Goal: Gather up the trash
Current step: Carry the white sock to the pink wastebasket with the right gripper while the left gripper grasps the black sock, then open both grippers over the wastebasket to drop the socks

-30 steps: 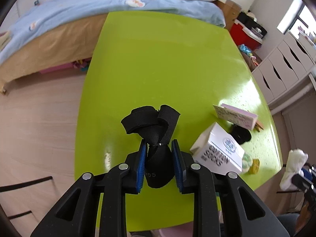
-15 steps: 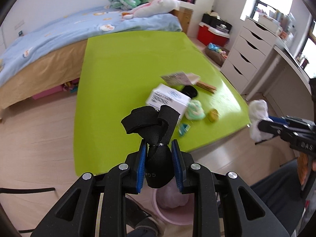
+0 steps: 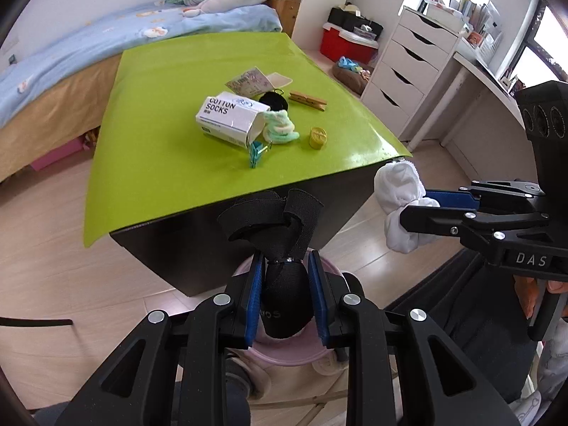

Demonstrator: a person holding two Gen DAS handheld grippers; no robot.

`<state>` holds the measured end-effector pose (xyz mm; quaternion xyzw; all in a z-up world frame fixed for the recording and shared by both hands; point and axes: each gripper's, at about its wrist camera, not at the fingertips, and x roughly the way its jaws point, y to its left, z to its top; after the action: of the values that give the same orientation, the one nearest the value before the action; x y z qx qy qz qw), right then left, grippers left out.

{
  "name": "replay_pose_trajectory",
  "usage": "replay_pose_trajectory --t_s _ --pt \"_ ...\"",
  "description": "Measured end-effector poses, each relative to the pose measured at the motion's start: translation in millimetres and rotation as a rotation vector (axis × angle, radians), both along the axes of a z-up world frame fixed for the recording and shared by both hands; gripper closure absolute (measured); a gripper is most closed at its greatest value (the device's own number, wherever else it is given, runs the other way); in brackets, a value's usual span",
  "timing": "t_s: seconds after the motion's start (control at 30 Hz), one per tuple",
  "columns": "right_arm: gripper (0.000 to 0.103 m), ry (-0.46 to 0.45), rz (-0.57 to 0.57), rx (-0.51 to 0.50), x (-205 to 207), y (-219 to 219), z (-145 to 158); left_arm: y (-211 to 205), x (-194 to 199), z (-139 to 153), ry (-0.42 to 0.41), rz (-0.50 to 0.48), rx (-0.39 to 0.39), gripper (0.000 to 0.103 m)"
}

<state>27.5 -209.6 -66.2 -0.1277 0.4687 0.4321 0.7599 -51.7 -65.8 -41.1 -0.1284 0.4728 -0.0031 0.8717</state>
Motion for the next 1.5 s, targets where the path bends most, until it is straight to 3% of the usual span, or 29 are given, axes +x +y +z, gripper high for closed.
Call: replay_pose_trajectory --t_s 0.27,0.33,0.4,0.5,0.6,0.63,0.67,0.73,0.77,0.97,1.5 --pt "0.068 0.027 0.035 -0.002 -6 2 -5 0 -4 -3 -0.004 -0.010 -0.015 0.078" --pt "0.030 0.037 0.033 0.012 -6 1 -5 -1 -4 -4 -0.003 -0.013 -0.018 0.078" --pt "0.017 0.039 0.019 0.030 -5 -2 -4 -2 -4 -4 -0.002 -0.021 -0.019 0.078" --pt "0.009 0.042 -0.007 0.047 -2 -8 -1 -2 -4 -5 -0.001 -0.028 -0.022 0.078" --pt "0.007 0.005 -0.041 0.033 -4 -13 5 -4 -5 -5 -0.003 -0.049 -0.035 0.076" --pt "0.005 -0.024 -0.053 0.027 -6 -17 8 -5 -5 -4 -0.007 -0.053 -0.040 0.067" --pt "0.005 -0.034 -0.059 0.026 -6 -18 9 -5 -5 -4 -0.011 -0.053 -0.040 0.047" --pt "0.005 -0.022 -0.070 0.042 -2 -25 10 -5 -7 -3 -0.033 -0.053 -0.057 0.022" --pt "0.005 -0.007 -0.079 0.047 0 -27 8 -5 -7 -2 -0.041 -0.049 -0.057 0.015" --pt "0.004 -0.003 -0.077 0.049 1 -27 5 2 -7 -3 -0.038 0.011 -0.054 0.008" --pt "0.004 0.024 -0.116 0.088 11 -29 11 10 -2 4 -0.049 0.044 -0.066 0.008"
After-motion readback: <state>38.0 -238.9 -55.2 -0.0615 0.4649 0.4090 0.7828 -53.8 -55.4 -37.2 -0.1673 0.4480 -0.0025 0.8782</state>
